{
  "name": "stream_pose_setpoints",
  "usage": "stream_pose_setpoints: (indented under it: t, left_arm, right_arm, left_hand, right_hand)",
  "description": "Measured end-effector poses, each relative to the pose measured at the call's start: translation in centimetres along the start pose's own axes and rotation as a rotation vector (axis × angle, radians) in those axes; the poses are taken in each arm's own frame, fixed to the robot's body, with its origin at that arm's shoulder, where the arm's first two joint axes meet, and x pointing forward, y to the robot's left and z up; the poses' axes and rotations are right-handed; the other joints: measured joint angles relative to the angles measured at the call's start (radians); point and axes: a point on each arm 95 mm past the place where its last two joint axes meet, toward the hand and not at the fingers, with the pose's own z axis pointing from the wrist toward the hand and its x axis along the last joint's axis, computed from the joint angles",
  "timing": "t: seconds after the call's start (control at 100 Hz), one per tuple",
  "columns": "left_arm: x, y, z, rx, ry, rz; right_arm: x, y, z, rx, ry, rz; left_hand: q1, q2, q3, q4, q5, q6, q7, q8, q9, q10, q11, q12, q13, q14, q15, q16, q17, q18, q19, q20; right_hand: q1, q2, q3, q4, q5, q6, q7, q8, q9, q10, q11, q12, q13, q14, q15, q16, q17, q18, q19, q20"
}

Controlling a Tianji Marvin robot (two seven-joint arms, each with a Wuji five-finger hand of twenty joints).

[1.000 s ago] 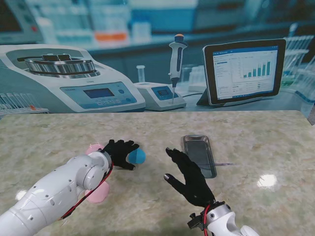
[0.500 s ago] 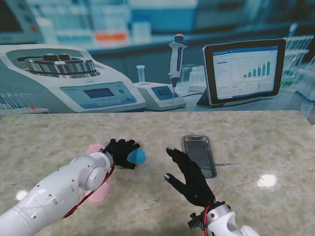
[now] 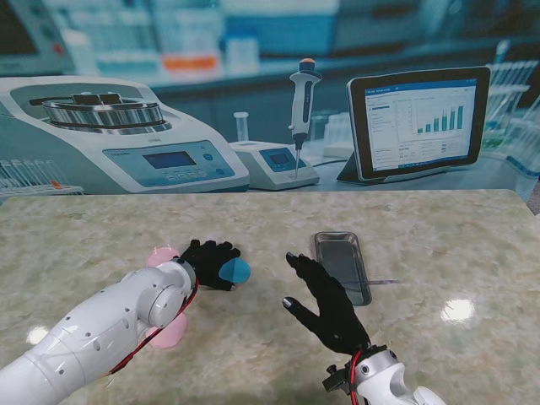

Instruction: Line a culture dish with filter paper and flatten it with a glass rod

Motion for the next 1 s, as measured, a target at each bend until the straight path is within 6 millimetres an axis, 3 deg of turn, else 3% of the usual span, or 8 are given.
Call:
stream_pose_setpoints:
  t: [0.15, 0.29, 0.31, 0.37, 0.5, 0.66, 0.83, 1.0]
  left_arm:
    - [0.04, 0.04, 0.11, 0.008, 0.003, -0.005]
    - [0.01, 0.0, 0.19, 0.018, 0.004, -0.007]
    - [0.01, -0.02, 0.2, 0.02, 0.004, -0.008]
    - [-0.06, -0.1, 0.19, 0.027, 0.003, -0.013]
    - [-0.23, -0.18, 0.03, 0.037, 0.0, -0.024]
    - [-0.22, -0.32, -0.21, 0.049, 0.002, -0.027]
    - [-0.2, -0.49, -0.36, 0.061, 0.005, -0.03]
    - [-0.19, -0.65, -0.4, 0.07, 0.008, -0.031]
  right_arm:
    - [0.0, 0.0, 0.0, 0.0, 0.0, 0.0]
    - [0.0, 0.0, 0.0, -0.001, 0.0, 0.001]
    - [0.01, 0.0, 0.0, -0.001, 0.0, 0.001]
    - [0.01, -0.01, 0.0, 0.0, 0.0, 0.001]
    - [0.04, -0.03, 0.0, -0.001, 0.002, 0.002]
    - [0.05, -0.05, 0.01, -0.001, 0.002, 0.003]
    - [0.07, -0.07, 0.02, -0.002, 0.003, 0.003]
    - [0.09, -0.09, 0.04, -0.003, 0.003, 0.004]
  left_hand:
    - [0.013, 0.008, -0.011, 0.007, 0.0, 0.0, 0.039, 0.044, 0.0, 0.0, 0.0, 0.013, 0.0, 0.0, 0.002, 0.0, 0.0, 0.0, 0.0, 0.0]
    - [0.013, 0.008, 0.046, 0.009, -0.008, 0.0, 0.161, -0.127, 0.0, 0.0, 0.0, 0.028, 0.0, 0.0, 0.013, 0.0, 0.0, 0.0, 0.003, 0.0]
    - [0.016, 0.009, 0.053, 0.03, 0.001, 0.0, 0.174, -0.148, 0.0, 0.0, 0.0, 0.029, 0.0, 0.0, 0.014, 0.0, 0.0, 0.0, 0.003, 0.0]
    - [0.04, 0.017, 0.054, 0.03, 0.001, -0.01, 0.245, -0.22, 0.0, 0.0, 0.001, 0.04, 0.0, 0.0, 0.017, 0.0, 0.0, 0.0, 0.004, 0.0]
    - [0.054, 0.03, 0.054, 0.031, 0.002, -0.01, 0.362, -0.268, 0.0, 0.0, 0.001, 0.052, 0.0, 0.0, 0.025, 0.0, 0.0, 0.0, 0.004, 0.0]
    - [0.079, 0.041, 0.053, 0.051, 0.013, -0.011, 0.425, -0.27, 0.0, 0.0, 0.005, 0.054, 0.0, 0.0, 0.027, 0.0, 0.0, 0.0, 0.005, 0.0]
    - [0.089, 0.043, 0.051, 0.051, 0.013, -0.02, 0.525, -0.266, 0.0, 0.0, 0.012, 0.067, 0.0, 0.0, 0.036, 0.0, 0.0, 0.0, 0.005, 0.0]
    - [0.105, 0.043, 0.048, 0.051, 0.011, -0.029, 0.66, -0.193, 0.0, 0.0, 0.013, 0.09, 0.0, 0.0, 0.04, 0.0, 0.0, 0.0, 0.005, 0.0]
  right_hand:
    - [0.0, 0.0, 0.0, 0.0, 0.0, 0.0, 0.0, 0.006, 0.0, 0.0, 0.0, 0.0, 0.0, 0.0, 0.0, 0.0, 0.0, 0.0, 0.0, 0.0]
    - [0.0, 0.0, 0.0, 0.0, 0.0, 0.0, 0.0, 0.009, 0.0, 0.0, 0.0, 0.0, 0.0, 0.0, 0.0, 0.0, 0.0, 0.0, 0.0, 0.0]
    - [0.0, 0.0, 0.0, 0.0, 0.0, 0.0, 0.0, 0.009, 0.0, 0.0, 0.0, 0.0, 0.0, 0.0, 0.0, 0.0, 0.0, 0.0, 0.0, 0.0]
    - [0.0, 0.0, 0.0, 0.0, 0.0, 0.0, 0.0, 0.009, 0.0, 0.0, 0.0, 0.0, 0.0, 0.0, 0.0, 0.0, 0.0, 0.0, 0.0, 0.0]
    - [0.0, 0.0, 0.0, 0.0, 0.0, 0.0, 0.0, 0.009, 0.0, 0.0, 0.0, 0.0, 0.0, 0.0, 0.0, 0.0, 0.0, 0.0, 0.0, 0.0]
    - [0.0, 0.0, 0.0, 0.0, 0.0, 0.0, 0.0, 0.011, 0.0, 0.0, 0.001, 0.0, 0.0, 0.0, 0.0, 0.001, 0.0, 0.0, 0.0, 0.0]
    - [0.0, 0.0, 0.0, 0.0, 0.0, 0.0, 0.0, 0.012, 0.0, 0.0, 0.002, 0.0, 0.0, 0.0, 0.0, 0.001, 0.0, 0.0, 0.0, 0.0]
    - [0.0, 0.0, 0.0, 0.0, 0.0, 0.0, 0.0, 0.022, 0.0, 0.0, 0.002, 0.0, 0.0, 0.0, 0.0, 0.001, 0.0, 0.0, 0.0, 0.0]
